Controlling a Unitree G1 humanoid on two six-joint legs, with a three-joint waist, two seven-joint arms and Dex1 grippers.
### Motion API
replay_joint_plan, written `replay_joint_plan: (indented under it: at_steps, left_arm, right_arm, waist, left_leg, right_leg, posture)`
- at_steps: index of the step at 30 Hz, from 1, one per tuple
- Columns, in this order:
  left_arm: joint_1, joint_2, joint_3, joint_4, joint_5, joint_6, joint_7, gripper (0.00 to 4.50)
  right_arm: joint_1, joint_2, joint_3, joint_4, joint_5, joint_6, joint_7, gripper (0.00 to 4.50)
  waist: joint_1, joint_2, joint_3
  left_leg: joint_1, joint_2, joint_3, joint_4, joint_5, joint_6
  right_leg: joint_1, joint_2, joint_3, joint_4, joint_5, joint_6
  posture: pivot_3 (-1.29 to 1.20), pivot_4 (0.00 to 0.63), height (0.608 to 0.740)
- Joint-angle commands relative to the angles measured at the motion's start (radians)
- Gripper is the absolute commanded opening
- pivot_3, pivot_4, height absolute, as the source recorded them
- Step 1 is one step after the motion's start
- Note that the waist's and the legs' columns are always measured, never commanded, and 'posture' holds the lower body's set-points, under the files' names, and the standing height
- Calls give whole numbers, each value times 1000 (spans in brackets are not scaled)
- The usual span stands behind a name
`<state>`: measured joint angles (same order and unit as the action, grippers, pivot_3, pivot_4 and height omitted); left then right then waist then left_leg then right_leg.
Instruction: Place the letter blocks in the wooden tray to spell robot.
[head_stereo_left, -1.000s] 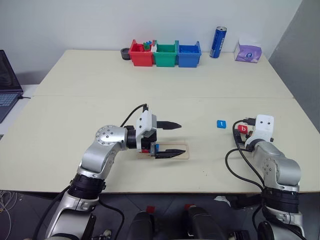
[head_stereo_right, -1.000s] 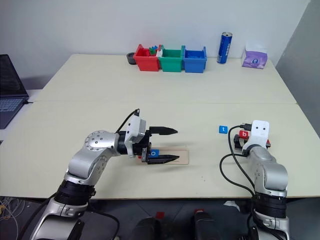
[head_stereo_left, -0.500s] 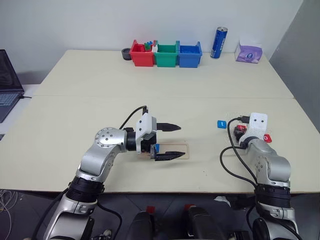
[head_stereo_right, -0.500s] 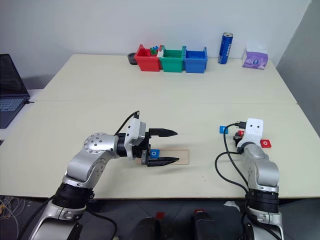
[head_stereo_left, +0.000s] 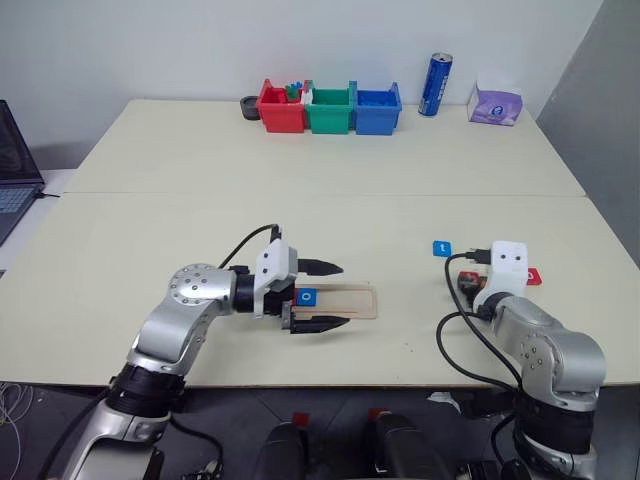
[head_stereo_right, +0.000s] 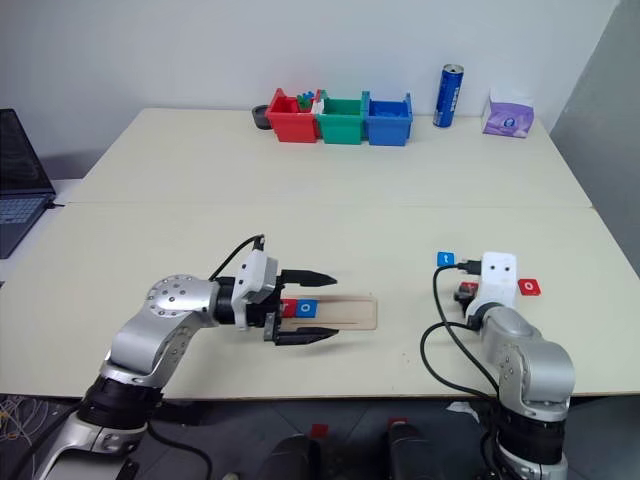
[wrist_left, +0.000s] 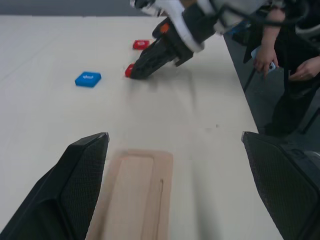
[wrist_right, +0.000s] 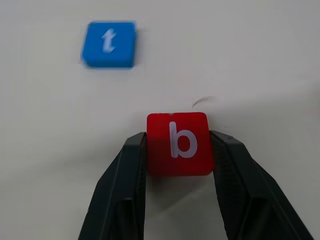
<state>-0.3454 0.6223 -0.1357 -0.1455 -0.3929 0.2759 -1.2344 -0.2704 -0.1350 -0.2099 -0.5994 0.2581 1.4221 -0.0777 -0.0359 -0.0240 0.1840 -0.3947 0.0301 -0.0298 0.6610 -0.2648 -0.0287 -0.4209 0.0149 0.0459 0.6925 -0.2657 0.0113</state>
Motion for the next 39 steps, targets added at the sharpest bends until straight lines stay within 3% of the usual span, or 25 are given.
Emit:
replay_joint_plan:
  at_steps: [1, 15, 24, 29, 32, 36, 39]
  left_arm:
    - [44, 43, 40, -77, -33, -7, -18, 4500]
    - [102, 70, 47, -172, -67, 42, 19, 4500]
    - [91, 73, 45, -159, -69, 39, 15, 4500]
    - [79, 82, 54, -131, -70, 29, 1, 4500]
    - [73, 85, 55, -116, -70, 21, -5, 4500]
    - [67, 72, 40, -104, -57, -1, -4, 4500]
    - [62, 65, 39, -106, -64, -1, -2, 4500]
  right_arm:
    - [8, 37, 29, -138, 48, 181, 32, 1458]
    - [33, 123, 75, -172, 176, 192, -13, 1458]
    - [-8, 87, 2, -172, 319, 192, -34, 4486]
    - [-114, -207, -41, -146, 483, 192, 77, 4486]
    - [-143, -463, 37, -128, 522, 77, 341, 4486]
    - [55, -717, 234, 43, 256, -626, 828, 4486]
    - [92, -767, 327, 190, 153, -891, 1003, 4486]
  waist:
    - [0, 0, 0]
    - [0, 0, 0]
    - [0, 0, 0]
    - [1, 1, 1]
    - [2, 2, 1]
    - [5, 1, 1]
    - [2, 1, 1]
  left_leg:
    - [0, 0, 0, 0, 0, 0]
    - [-3, 0, -1, 0, 0, 0]
    - [-4, 0, -1, 0, 0, 0]
    - [-4, -1, 2, 0, 0, 0]
    - [-5, -1, 3, -1, 0, 1]
    - [-4, -1, 1, -1, -2, 4]
    - [-5, -1, 3, -1, -3, 4]
  right_leg:
    - [0, 0, 0, 0, 0, 0]
    - [0, 0, -1, -6, 0, 0]
    - [0, 0, -1, -8, 0, 1]
    - [1, -1, -2, -11, 1, 3]
    - [0, -1, -2, -12, 1, 3]
    - [1, -1, -4, -15, 0, 3]
    - [1, -1, -3, -14, 0, 4]
  posture:
    - [0, 150, 740]
    - [0, 150, 740]
    - [0, 150, 740]
    - [0, 150, 740]
    - [0, 150, 740]
    - [0, 150, 740]
    - [0, 150, 740]
